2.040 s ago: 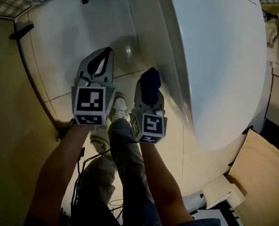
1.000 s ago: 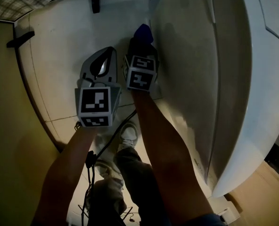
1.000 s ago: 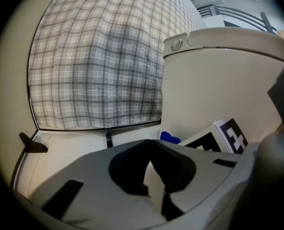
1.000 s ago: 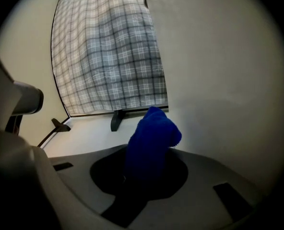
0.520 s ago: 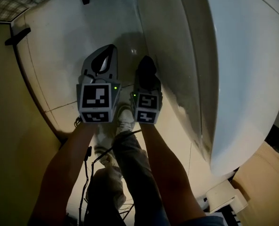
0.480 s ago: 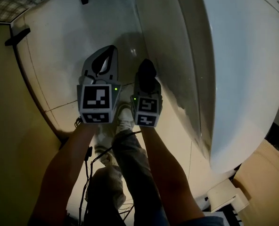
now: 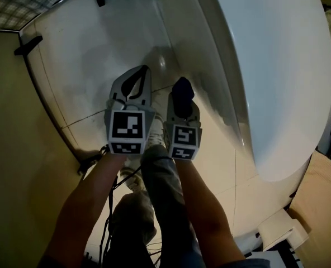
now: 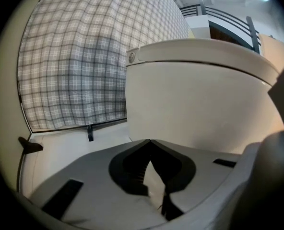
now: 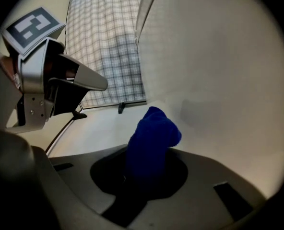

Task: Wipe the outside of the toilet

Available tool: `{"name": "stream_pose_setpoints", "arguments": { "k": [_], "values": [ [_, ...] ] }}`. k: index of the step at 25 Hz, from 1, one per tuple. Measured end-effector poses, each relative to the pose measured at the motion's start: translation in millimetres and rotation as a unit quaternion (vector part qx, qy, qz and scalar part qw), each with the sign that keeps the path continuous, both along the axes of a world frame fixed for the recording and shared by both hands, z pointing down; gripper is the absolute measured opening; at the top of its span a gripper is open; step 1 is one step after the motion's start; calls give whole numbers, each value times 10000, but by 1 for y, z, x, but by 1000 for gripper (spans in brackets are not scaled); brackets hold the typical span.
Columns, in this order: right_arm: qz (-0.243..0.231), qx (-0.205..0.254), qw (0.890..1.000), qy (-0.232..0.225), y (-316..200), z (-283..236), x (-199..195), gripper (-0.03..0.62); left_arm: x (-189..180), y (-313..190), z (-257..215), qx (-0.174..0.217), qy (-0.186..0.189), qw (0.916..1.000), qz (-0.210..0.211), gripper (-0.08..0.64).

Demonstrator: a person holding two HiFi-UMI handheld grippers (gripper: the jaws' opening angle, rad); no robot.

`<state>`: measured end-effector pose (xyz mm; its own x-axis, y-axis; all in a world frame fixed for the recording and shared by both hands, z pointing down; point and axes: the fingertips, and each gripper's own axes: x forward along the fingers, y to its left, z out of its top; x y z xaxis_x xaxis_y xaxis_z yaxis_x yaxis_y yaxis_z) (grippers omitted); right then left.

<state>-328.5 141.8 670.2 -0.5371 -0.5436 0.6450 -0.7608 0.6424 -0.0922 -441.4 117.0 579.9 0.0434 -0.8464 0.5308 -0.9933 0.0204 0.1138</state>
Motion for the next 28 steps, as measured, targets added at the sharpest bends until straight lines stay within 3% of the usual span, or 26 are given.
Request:
{"name": "stream_pose_setpoints", "arguments": {
  "k": [6, 11, 16, 21, 25, 28],
  "values": [
    [74, 273, 9981, -549, 9, -100, -28, 72, -12, 33, -82, 123, -257, 9996, -30, 17],
    [-68, 534, 9926, -1089, 22, -223, -54, 72, -24, 65, -188, 341, -545, 9977, -218, 18],
    [-305, 705, 9877, -1361, 64, -356, -58, 72, -18, 114, -299, 443, -590, 9965, -396, 17],
    [-382, 939, 9809, -1661, 91, -478, -39, 72, -6, 150, -413, 874, -713, 9919, -590, 17],
    [-691, 1086, 9743, -1847, 125, -564, -12, 72, 27, 187, -493, 1138, -688, 9882, -759, 17],
    [-981, 1147, 9672, -2044, 144, -621, 9, 72, 55, 208, -540, 1335, -923, 9828, -884, 17]
  ]
}}
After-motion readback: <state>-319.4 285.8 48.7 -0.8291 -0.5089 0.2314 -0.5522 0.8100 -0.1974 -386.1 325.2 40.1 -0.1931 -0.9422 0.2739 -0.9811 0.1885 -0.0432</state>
